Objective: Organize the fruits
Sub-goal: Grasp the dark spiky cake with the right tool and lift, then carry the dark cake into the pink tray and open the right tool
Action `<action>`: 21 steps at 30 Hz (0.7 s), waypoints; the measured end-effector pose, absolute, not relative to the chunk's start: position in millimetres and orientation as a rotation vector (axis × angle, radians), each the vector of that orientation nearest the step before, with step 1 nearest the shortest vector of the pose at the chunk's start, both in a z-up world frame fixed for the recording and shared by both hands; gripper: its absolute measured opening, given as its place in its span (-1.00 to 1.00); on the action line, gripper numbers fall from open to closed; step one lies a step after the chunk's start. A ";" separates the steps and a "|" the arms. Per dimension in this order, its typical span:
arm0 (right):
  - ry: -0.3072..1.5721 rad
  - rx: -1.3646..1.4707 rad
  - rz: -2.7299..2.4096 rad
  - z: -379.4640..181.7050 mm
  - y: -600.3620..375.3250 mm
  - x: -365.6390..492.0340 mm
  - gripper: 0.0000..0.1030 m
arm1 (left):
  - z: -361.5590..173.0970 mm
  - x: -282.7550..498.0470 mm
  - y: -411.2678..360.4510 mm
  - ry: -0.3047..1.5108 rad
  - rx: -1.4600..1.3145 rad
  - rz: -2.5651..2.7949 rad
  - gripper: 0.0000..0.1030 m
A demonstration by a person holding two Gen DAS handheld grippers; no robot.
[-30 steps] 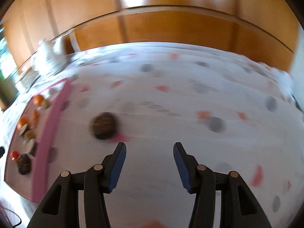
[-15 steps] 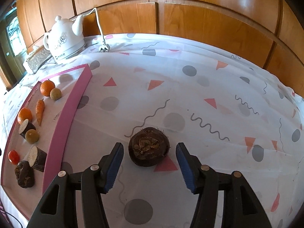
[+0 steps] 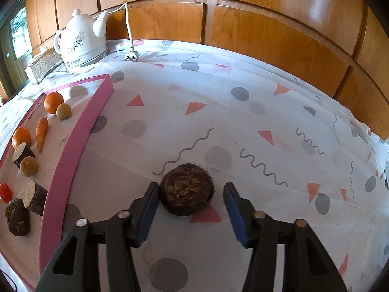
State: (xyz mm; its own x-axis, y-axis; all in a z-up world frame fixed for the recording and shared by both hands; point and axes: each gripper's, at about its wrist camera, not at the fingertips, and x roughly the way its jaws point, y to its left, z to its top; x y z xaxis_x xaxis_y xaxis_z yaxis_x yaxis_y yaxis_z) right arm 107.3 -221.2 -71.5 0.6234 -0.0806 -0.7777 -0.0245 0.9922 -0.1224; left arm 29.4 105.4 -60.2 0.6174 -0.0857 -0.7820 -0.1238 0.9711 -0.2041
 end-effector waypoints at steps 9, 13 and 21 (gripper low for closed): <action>0.899 -0.114 -0.015 -71.1 -223.6 108.5 -0.10 | -59.3 28.2 104.8 0.907 -0.248 0.022 0.34; 0.900 -0.105 -0.005 -70.4 -224.4 106.3 -0.10 | -58.3 27.9 105.2 0.906 -0.253 0.025 0.34; 0.906 -0.077 0.027 -70.6 -224.2 95.6 -0.10 | -54.0 24.5 107.9 0.897 -0.257 0.030 0.35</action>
